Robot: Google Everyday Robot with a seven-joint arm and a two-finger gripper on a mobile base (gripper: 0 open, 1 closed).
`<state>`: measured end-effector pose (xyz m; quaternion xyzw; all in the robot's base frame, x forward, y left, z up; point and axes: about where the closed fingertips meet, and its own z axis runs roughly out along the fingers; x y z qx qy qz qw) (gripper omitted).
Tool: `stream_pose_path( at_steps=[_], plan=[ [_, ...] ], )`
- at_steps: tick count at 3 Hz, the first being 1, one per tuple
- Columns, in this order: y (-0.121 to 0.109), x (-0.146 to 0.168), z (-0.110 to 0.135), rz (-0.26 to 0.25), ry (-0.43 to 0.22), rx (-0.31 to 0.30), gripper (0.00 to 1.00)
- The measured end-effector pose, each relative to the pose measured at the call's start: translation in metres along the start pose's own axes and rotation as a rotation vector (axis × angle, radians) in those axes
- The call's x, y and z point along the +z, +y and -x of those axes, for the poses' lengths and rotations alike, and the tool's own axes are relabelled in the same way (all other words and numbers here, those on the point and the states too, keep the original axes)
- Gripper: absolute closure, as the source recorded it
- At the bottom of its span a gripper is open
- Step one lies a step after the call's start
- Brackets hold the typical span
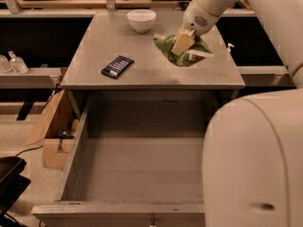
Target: Pick green jalapeno chip bag from top drawer and place on counter
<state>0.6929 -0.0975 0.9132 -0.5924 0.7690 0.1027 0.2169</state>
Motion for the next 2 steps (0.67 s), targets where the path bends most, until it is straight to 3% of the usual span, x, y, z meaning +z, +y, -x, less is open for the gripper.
stream_pose_path(
  at_steps=[1,2],
  plan=[
    [-0.048,-0.012,0.027,-0.131,-0.053,0.013,1.00],
    [-0.058,-0.034,0.044,-0.189,-0.085,-0.015,0.83]
  ],
)
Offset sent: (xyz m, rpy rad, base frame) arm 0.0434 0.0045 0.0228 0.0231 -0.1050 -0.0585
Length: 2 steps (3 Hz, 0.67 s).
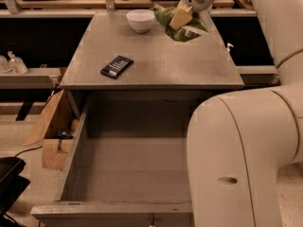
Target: Pick green jalapeno chip bag from top drawer and place on counter
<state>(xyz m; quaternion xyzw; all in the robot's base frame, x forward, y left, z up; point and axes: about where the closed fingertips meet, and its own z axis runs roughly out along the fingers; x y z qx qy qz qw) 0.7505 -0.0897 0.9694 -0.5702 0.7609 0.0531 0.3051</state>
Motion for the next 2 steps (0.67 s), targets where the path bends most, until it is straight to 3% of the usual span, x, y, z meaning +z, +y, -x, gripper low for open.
stream_pose_path(
  at_steps=[2],
  plan=[
    [0.0010,0.0096,-0.0007,0.011,0.003,0.002,0.37]
  ],
)
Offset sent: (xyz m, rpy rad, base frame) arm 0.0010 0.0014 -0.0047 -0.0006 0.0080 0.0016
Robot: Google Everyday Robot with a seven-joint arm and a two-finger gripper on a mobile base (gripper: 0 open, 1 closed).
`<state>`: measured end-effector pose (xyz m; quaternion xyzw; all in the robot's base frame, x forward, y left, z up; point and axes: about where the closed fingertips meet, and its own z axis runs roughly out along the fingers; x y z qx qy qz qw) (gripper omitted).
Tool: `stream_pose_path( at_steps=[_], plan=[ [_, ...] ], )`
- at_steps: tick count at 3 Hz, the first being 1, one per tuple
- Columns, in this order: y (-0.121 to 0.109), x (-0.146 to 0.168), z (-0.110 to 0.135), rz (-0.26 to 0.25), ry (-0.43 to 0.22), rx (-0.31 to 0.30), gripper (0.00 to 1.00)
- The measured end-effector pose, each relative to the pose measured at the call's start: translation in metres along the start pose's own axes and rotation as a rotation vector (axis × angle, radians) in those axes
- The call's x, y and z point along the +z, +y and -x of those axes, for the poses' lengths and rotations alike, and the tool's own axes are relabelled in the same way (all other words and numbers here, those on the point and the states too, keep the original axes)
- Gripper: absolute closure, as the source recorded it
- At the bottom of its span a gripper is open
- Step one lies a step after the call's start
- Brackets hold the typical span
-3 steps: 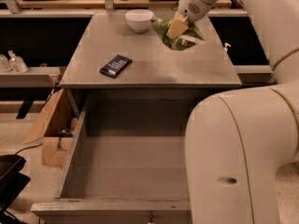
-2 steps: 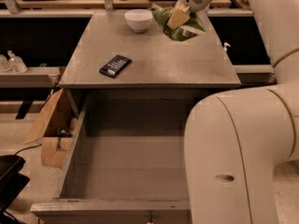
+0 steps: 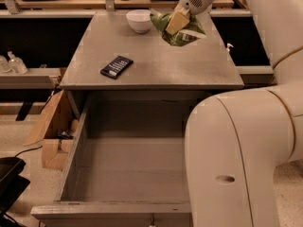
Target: Pick green jalapeno chip bag from top drawer and place on counter
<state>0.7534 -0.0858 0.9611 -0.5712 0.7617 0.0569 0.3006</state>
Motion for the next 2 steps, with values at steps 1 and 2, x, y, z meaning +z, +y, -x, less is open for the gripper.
stream_pose_path(
  at_steps=[1,2],
  plan=[
    [0.0001,0.0043,0.0003,0.004,0.000,0.000,0.14],
    [0.0003,0.0079,0.0006,0.007,0.001,0.000,0.00]
  ],
)
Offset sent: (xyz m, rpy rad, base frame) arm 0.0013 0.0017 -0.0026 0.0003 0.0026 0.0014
